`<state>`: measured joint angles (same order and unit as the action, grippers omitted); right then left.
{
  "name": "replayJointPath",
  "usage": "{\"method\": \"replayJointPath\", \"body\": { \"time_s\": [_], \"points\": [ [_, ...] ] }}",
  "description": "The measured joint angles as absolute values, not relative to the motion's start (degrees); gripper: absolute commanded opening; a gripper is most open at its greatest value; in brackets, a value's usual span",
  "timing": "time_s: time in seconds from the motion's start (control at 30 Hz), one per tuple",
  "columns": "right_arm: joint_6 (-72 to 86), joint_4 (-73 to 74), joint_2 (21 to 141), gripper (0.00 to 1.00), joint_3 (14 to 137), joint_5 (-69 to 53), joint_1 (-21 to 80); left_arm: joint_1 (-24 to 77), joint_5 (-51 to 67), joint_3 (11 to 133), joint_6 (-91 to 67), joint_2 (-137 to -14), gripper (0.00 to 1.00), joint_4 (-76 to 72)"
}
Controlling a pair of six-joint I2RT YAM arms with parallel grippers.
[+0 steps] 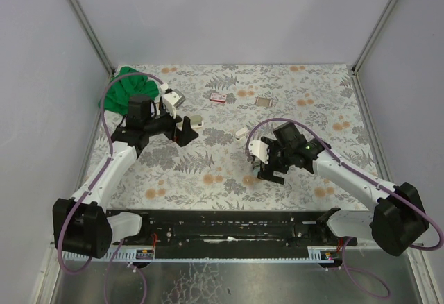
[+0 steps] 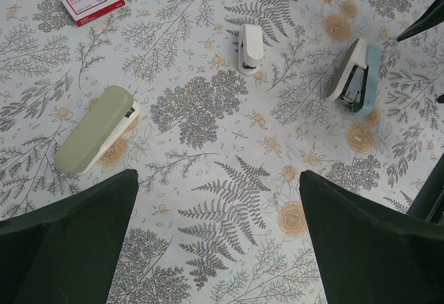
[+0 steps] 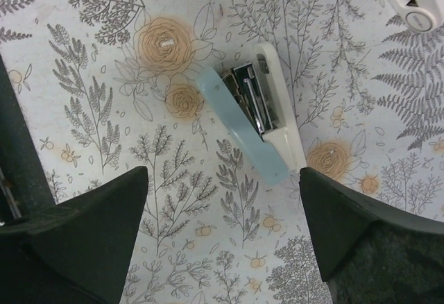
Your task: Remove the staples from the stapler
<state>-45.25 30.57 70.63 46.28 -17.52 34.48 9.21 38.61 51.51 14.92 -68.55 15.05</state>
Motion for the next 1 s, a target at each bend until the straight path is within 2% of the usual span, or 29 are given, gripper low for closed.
{"method": "replayJointPath", "body": {
  "time_s": [0.53, 0.77, 1.0],
  "points": [
    [-44.4, 22.2, 72.1, 0.94, 43.6, -14.9, 34.5, 7.9, 38.2, 51.1, 14.8, -68.9, 1.00, 15.0],
    [-44.9, 22.0, 76.2, 0.91, 44.9, -14.3, 34.4, 7.8, 38.0, 51.1, 14.8, -69.6, 1.00, 15.0],
    [-52.6, 23.2, 80.4, 0.85, 46.0, -19.0, 34.4, 7.8, 38.1, 51.1, 14.8, -69.6, 1.00, 15.0]
  ]
}}
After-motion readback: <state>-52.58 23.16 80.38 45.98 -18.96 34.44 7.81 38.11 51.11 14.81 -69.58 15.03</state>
